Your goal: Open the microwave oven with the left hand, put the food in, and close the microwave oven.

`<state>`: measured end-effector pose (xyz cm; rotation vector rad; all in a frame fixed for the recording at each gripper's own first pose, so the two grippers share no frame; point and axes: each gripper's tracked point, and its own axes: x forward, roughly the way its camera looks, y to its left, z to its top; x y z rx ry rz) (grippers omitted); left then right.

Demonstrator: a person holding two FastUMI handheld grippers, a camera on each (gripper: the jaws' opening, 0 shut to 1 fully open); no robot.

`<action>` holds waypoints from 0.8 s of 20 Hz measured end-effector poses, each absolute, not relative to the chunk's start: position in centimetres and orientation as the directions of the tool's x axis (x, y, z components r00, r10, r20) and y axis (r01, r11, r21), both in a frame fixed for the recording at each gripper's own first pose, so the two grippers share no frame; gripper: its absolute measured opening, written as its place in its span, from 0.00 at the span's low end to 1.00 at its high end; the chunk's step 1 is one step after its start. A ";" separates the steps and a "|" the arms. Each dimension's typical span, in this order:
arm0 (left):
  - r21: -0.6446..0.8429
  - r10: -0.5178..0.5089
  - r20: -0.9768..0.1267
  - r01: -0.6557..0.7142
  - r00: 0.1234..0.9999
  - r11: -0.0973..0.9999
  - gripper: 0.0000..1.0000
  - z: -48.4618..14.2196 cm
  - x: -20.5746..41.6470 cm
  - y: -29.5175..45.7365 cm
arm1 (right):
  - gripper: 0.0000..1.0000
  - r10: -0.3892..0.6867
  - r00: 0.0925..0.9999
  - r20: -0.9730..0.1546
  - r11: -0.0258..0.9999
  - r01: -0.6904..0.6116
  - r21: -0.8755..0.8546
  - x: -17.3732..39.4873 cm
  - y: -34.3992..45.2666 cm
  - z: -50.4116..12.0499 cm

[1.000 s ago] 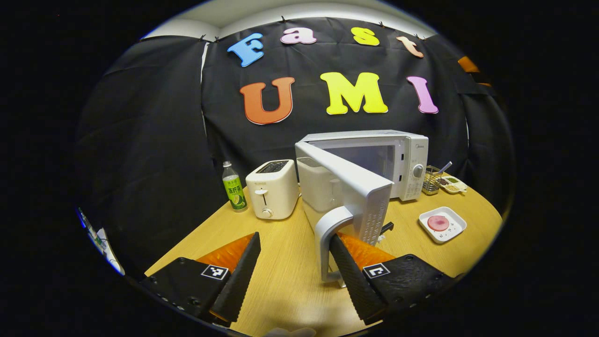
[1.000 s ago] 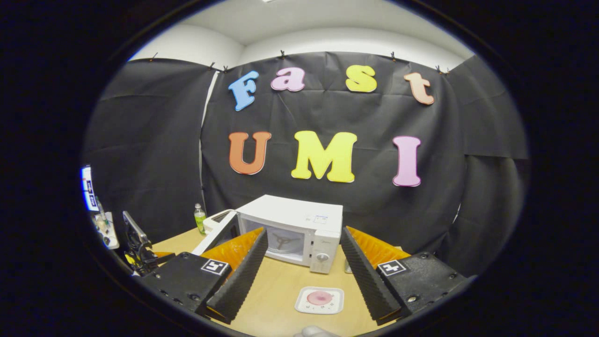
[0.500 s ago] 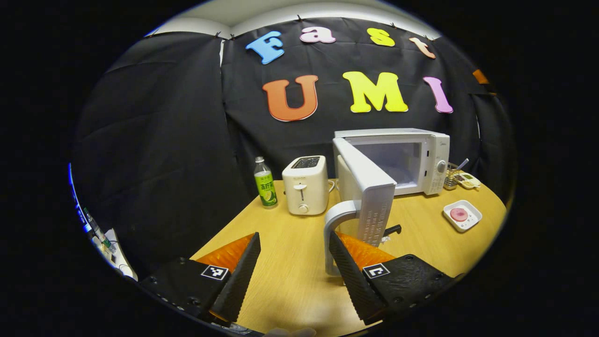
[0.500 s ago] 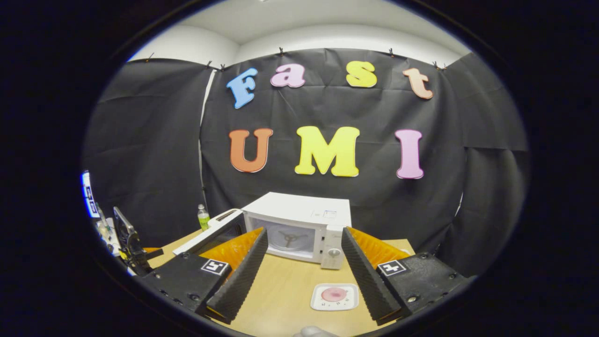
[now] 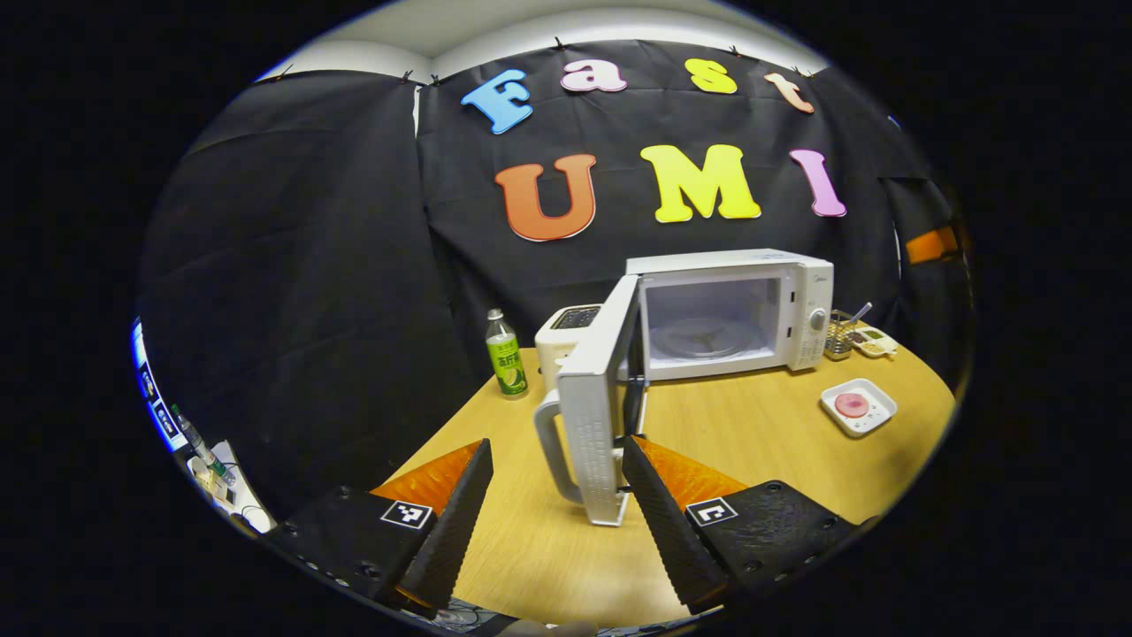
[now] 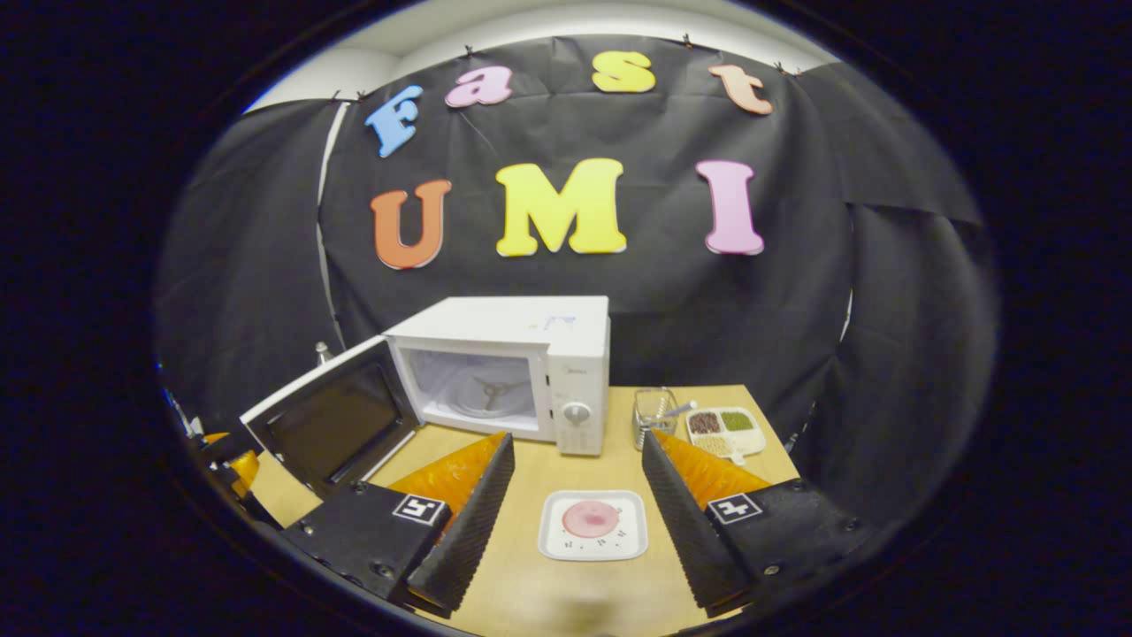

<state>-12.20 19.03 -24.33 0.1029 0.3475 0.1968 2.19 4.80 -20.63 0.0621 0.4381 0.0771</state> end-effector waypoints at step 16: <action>0.009 0.057 -0.253 -0.057 0.966 0.998 0.88 -14.8 -4.7 6.0 | 0.49 0.243 0.460 -0.854 0.970 -0.099 0.222 5.7 1.2 -45.5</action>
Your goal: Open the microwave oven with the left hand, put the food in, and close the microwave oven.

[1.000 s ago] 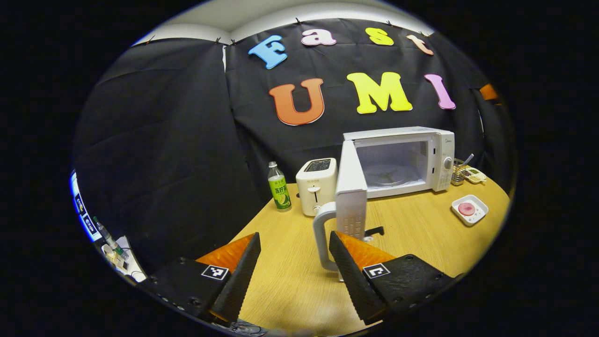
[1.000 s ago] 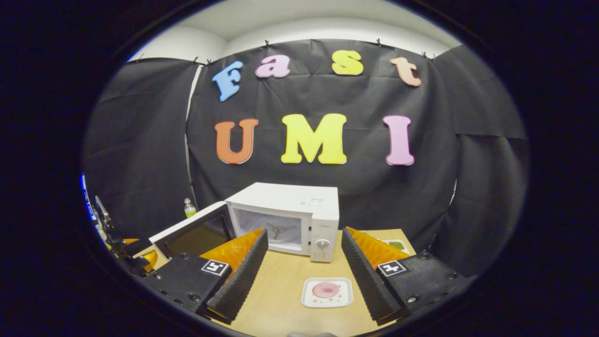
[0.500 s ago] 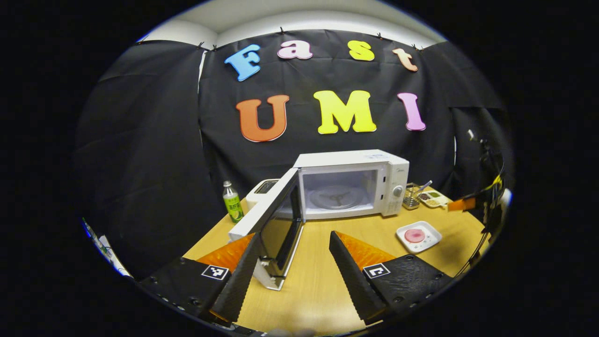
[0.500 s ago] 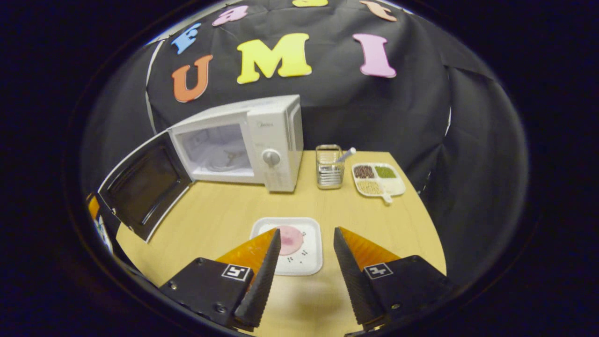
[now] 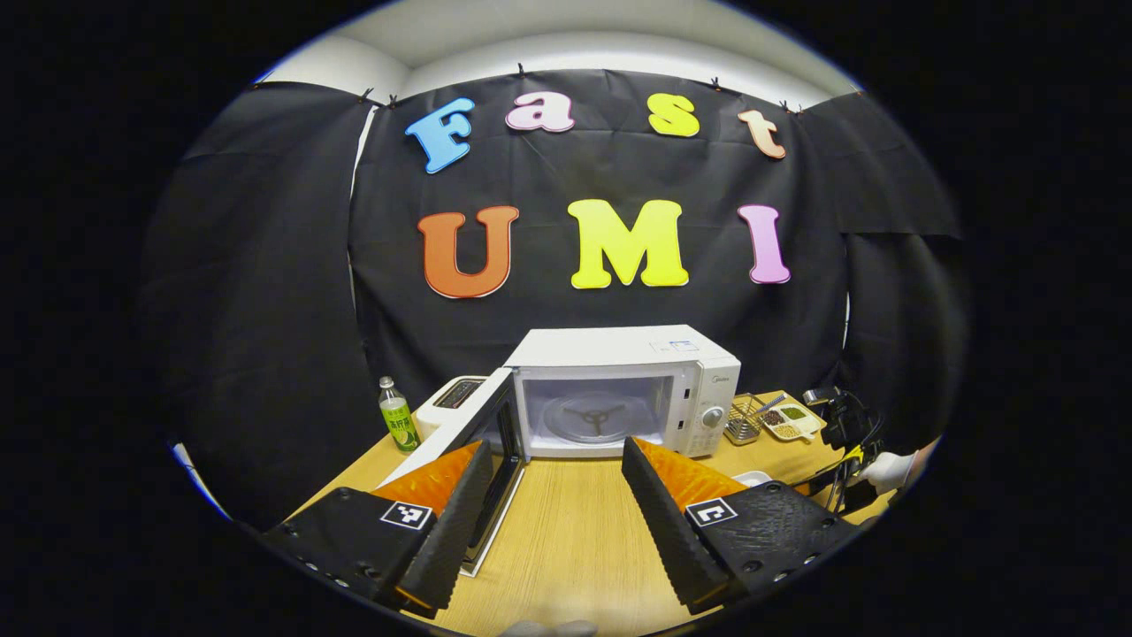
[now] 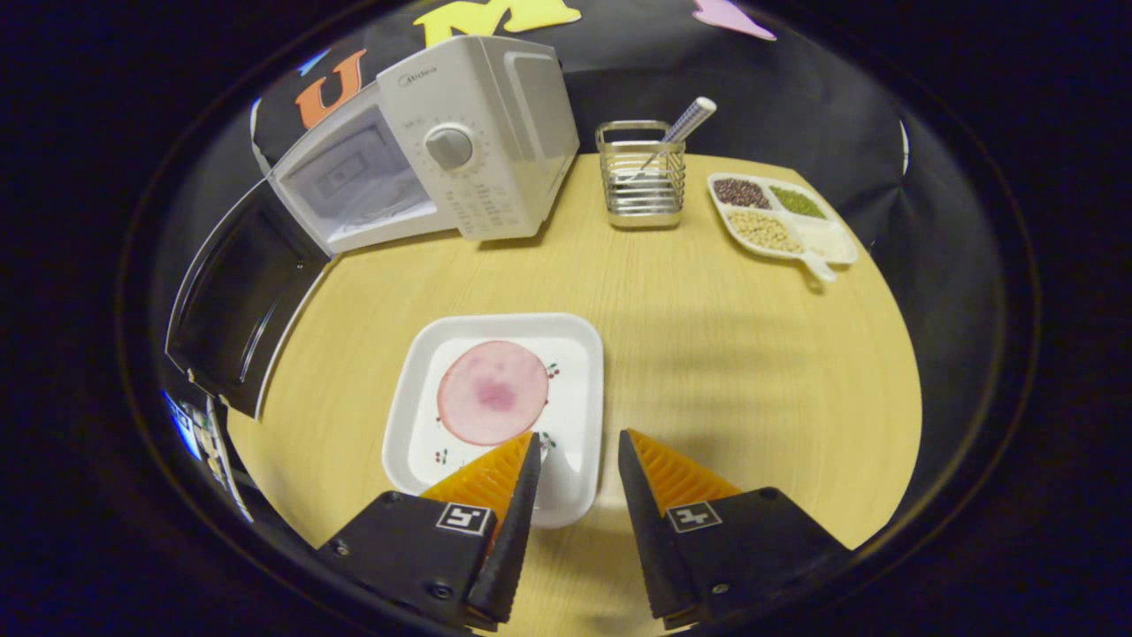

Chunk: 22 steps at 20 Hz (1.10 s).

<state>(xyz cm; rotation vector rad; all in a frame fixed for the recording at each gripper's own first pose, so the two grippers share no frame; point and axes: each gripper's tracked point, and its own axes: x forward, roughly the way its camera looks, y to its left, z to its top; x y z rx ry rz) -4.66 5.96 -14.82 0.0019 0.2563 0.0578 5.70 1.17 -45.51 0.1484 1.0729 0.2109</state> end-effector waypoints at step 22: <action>-0.007 0.113 -0.286 -0.120 0.951 0.993 0.88 -17.2 -3.0 8.6 | 0.00 0.217 0.376 -0.901 0.973 -0.007 0.232 4.5 2.7 -43.7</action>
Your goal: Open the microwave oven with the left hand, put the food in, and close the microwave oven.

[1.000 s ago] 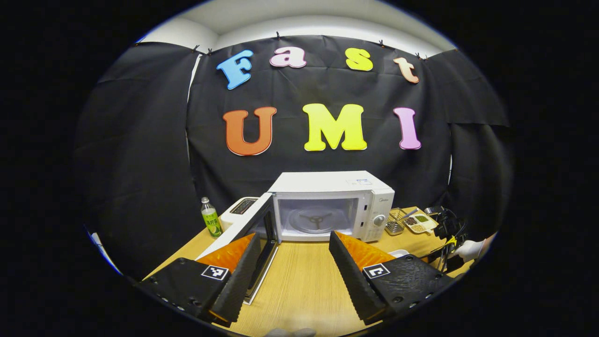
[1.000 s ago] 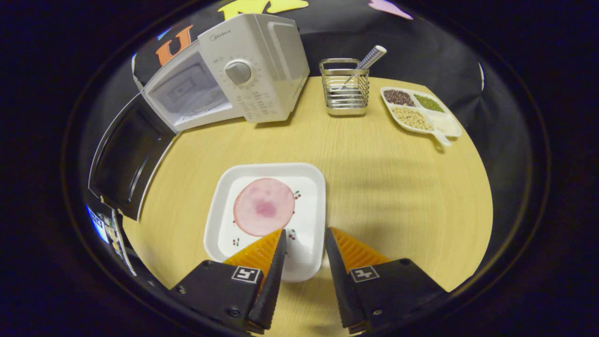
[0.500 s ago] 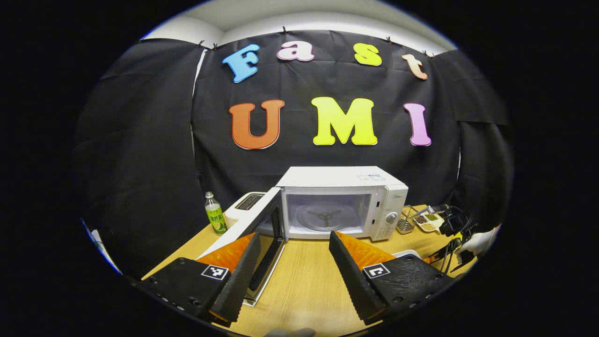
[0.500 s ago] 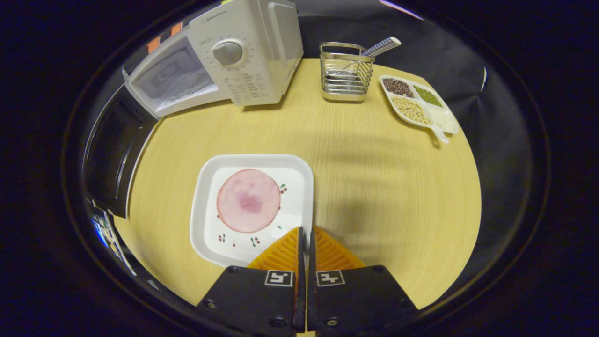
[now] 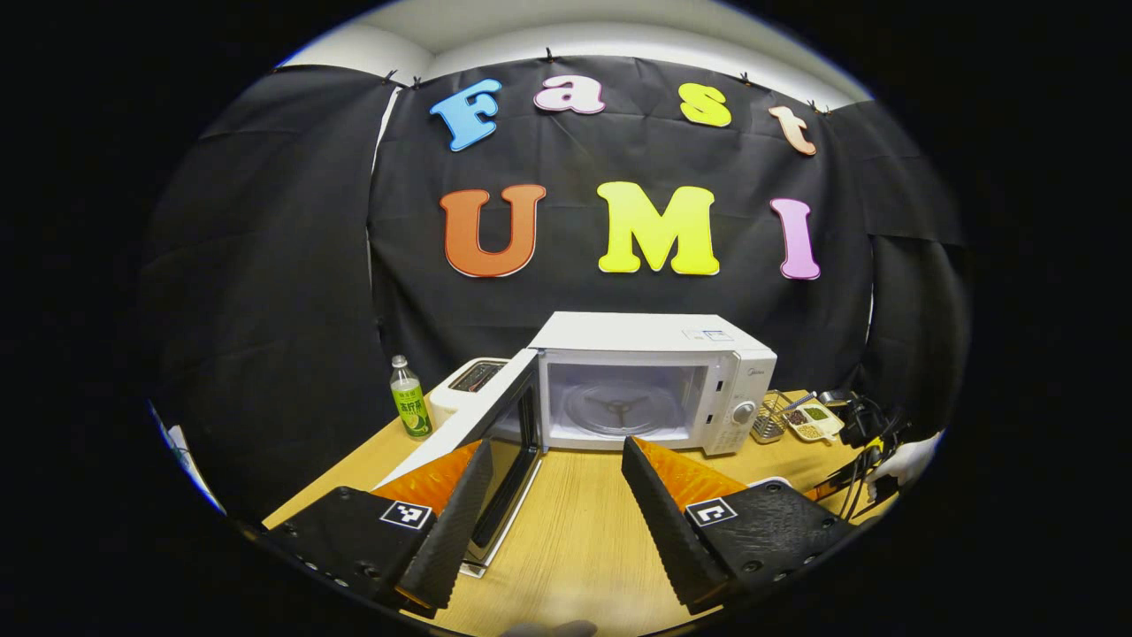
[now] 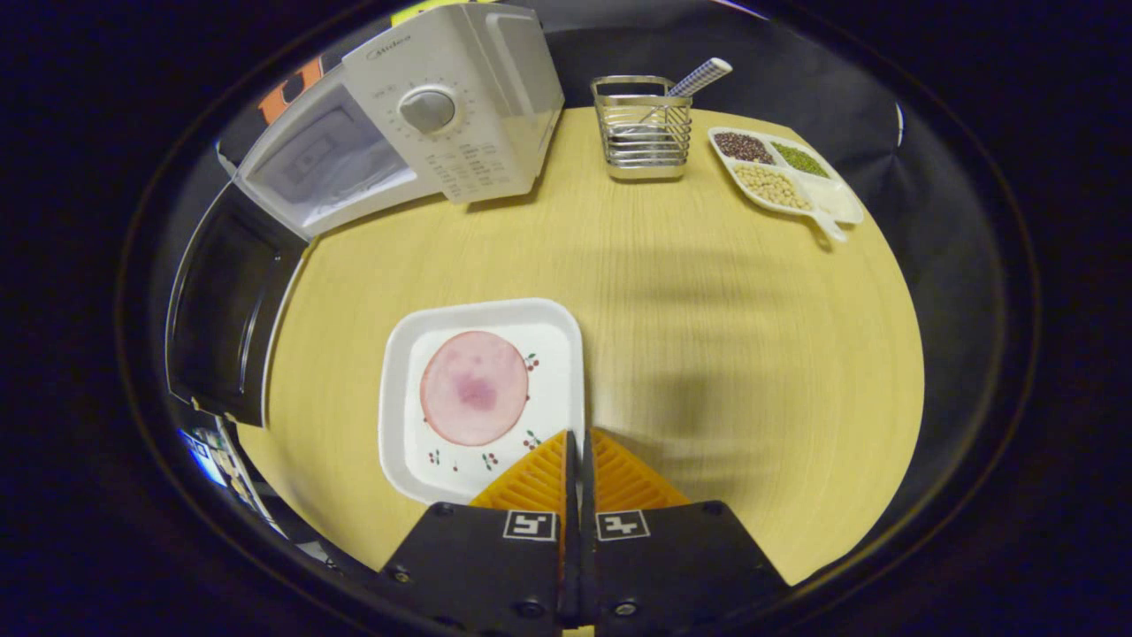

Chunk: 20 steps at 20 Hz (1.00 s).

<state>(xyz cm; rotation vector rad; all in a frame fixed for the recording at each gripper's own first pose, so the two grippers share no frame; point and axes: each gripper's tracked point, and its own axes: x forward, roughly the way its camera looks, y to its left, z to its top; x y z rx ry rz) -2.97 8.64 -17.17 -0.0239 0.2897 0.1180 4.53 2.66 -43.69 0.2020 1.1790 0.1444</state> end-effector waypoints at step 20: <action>0.031 0.058 -0.276 -0.052 0.959 0.998 0.89 -16.1 -3.1 7.8 | 0.04 0.324 0.381 -0.866 0.934 0.016 0.356 3.3 5.2 -43.7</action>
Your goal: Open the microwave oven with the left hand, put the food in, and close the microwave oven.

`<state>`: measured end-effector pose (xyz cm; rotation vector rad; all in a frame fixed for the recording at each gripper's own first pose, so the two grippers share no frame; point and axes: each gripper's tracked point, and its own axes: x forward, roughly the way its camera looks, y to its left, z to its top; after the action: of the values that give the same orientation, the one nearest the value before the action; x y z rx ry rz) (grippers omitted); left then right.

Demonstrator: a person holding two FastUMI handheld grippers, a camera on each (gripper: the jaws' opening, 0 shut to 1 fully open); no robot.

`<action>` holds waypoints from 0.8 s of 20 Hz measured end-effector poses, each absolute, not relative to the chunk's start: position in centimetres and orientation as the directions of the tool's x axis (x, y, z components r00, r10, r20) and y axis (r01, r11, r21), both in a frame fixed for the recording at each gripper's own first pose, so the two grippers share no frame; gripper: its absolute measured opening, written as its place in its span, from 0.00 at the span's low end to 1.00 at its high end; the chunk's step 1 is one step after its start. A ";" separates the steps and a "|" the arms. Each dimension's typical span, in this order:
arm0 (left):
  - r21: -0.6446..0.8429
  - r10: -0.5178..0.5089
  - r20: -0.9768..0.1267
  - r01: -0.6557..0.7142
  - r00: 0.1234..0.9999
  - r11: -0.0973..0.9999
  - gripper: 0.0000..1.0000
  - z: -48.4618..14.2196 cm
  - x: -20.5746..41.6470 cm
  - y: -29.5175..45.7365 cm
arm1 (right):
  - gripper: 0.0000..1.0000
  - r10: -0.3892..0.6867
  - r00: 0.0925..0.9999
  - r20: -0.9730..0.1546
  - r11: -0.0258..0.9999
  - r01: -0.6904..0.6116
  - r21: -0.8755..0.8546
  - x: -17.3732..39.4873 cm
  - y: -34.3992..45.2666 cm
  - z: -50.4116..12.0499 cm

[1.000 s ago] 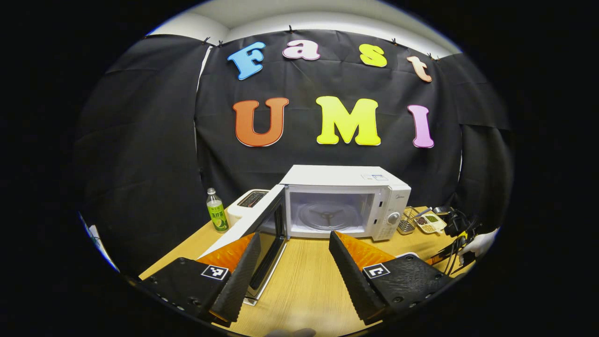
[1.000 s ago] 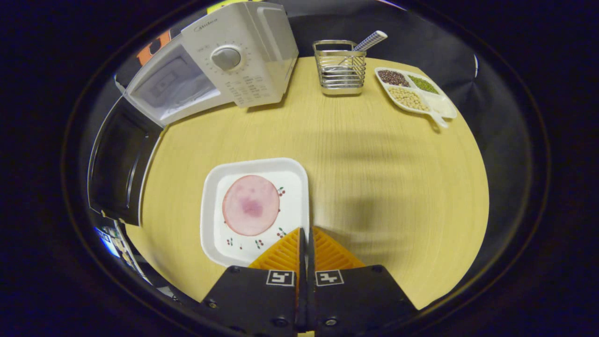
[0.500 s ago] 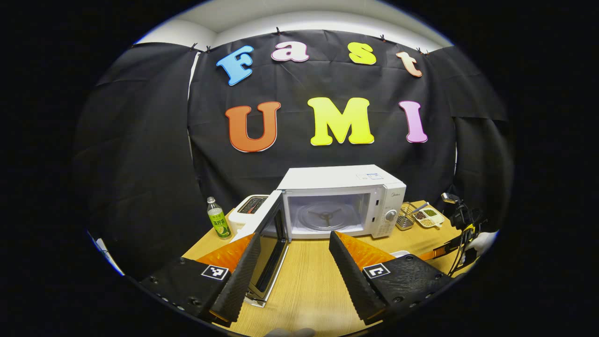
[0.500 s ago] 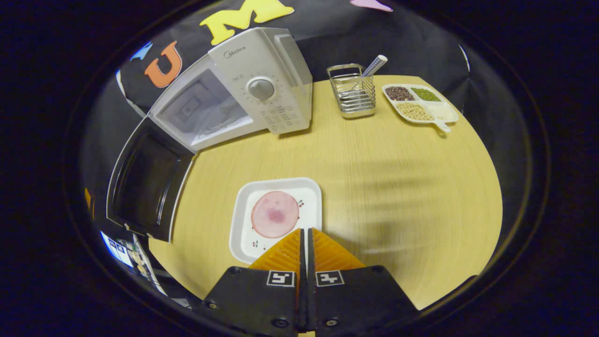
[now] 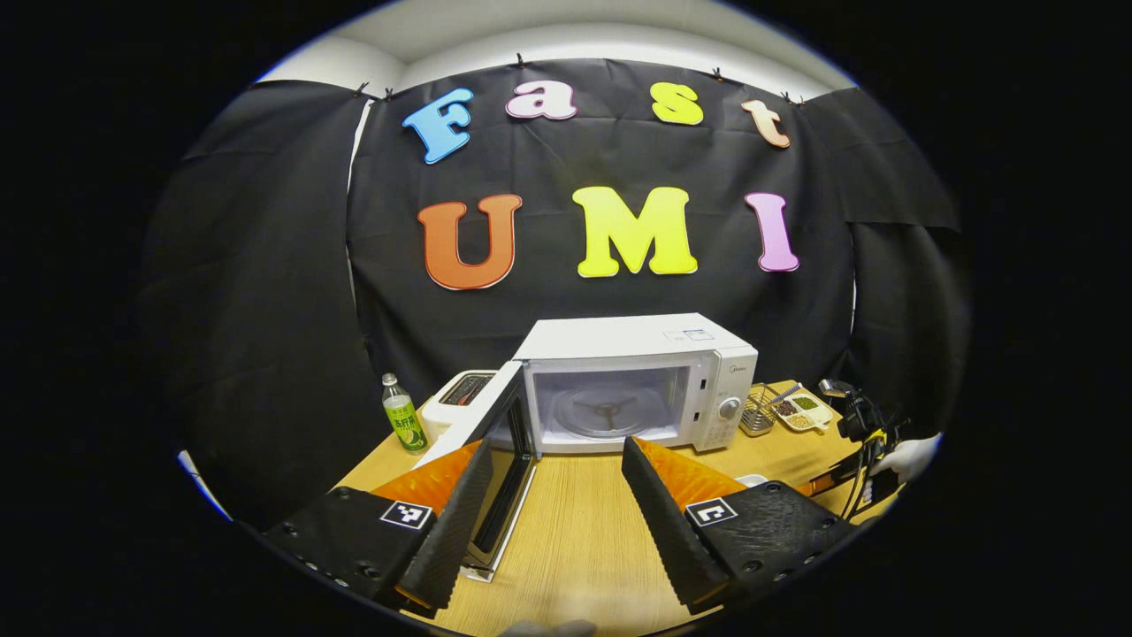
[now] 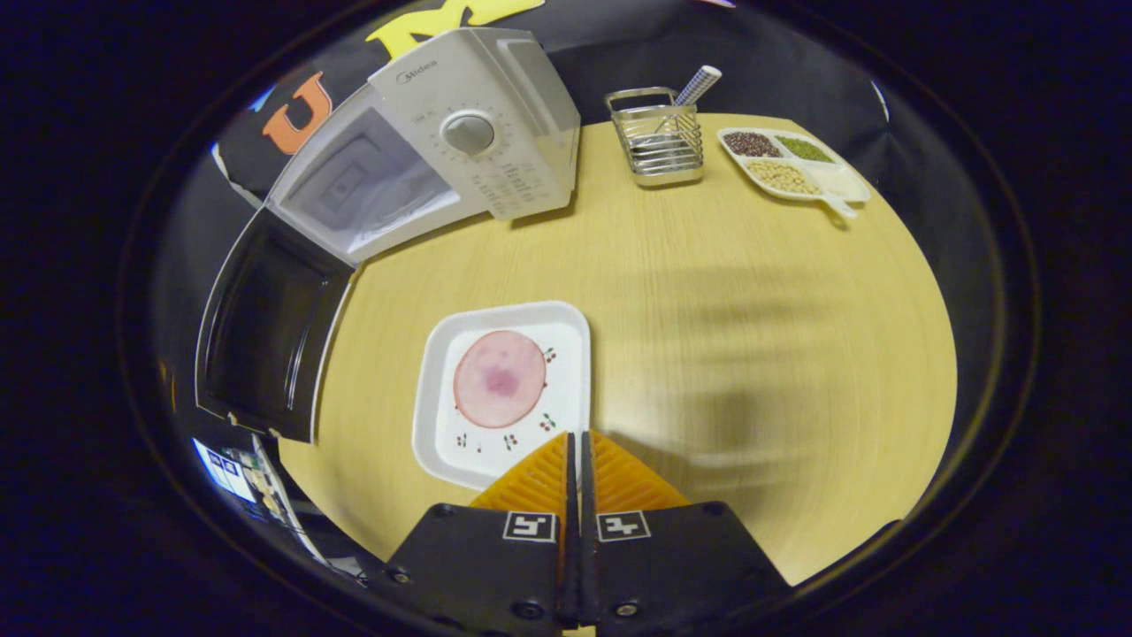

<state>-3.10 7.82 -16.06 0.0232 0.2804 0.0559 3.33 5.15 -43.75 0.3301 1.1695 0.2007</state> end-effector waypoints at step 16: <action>-0.026 0.065 -0.295 -0.076 0.953 0.997 0.89 -18.0 -2.4 9.4 | 0.07 0.229 0.216 -0.949 0.971 0.018 0.238 2.9 6.1 -45.9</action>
<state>-2.37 9.44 -17.98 -0.0370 0.2983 0.0712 2.94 6.09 -45.94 0.2148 1.3480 0.1478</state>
